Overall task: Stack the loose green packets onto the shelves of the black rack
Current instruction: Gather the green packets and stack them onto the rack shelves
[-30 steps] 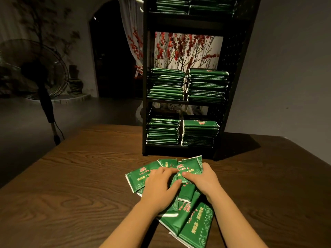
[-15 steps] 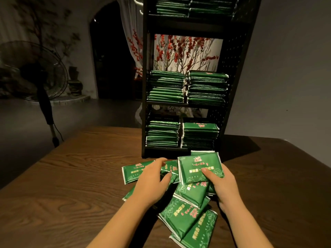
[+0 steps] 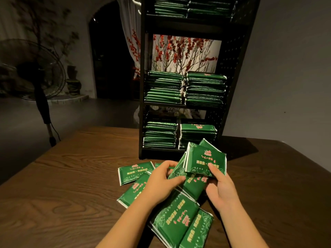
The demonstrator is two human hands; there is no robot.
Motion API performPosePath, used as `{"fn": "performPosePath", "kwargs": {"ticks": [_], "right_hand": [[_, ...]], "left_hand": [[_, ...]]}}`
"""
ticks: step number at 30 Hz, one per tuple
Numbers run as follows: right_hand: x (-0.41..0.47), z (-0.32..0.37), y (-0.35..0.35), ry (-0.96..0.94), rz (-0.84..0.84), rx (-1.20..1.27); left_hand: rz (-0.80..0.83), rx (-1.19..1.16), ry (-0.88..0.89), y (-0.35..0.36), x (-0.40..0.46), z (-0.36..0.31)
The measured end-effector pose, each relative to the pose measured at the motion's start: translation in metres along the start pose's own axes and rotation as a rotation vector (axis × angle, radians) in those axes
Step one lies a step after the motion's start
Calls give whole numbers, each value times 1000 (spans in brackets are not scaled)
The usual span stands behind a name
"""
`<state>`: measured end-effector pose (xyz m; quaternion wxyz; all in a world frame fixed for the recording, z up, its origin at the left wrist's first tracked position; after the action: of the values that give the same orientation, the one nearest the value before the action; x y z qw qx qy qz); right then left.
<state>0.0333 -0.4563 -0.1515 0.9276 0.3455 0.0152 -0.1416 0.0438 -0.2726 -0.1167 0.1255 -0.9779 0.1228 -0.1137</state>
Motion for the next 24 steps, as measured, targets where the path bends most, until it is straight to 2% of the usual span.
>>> {"fn": "performPosePath", "kwargs": {"ticks": [6,9,12,15,19,24], "right_hand": [[-1,10,5,-24,83,-66],[-5,7,6,-26,103,-120],[-5,1,7,-20,98,-91],[-5,-1,5,-7,97,-170],[-6,1,9,-25,204,-326],[-2,29,-5,-204,206,-558]], "left_hand": [[-326,-297,-81,-37,10,9],[-395,-433,-135,-36,12,10],[-334,-536,-158,-14,14,4],[-182,-601,-132,5,14,-4],[15,-403,-7,23,16,-14],[58,-222,51,27,20,-14]]}}
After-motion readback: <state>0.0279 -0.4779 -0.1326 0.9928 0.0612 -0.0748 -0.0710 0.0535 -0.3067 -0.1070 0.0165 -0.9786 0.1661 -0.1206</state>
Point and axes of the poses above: each hand's wrist, its own x-axis towards the middle knuckle, its own y-axis out of the palm, z = x × y, the point moved 10 cm from there along x, towards the middle knuckle
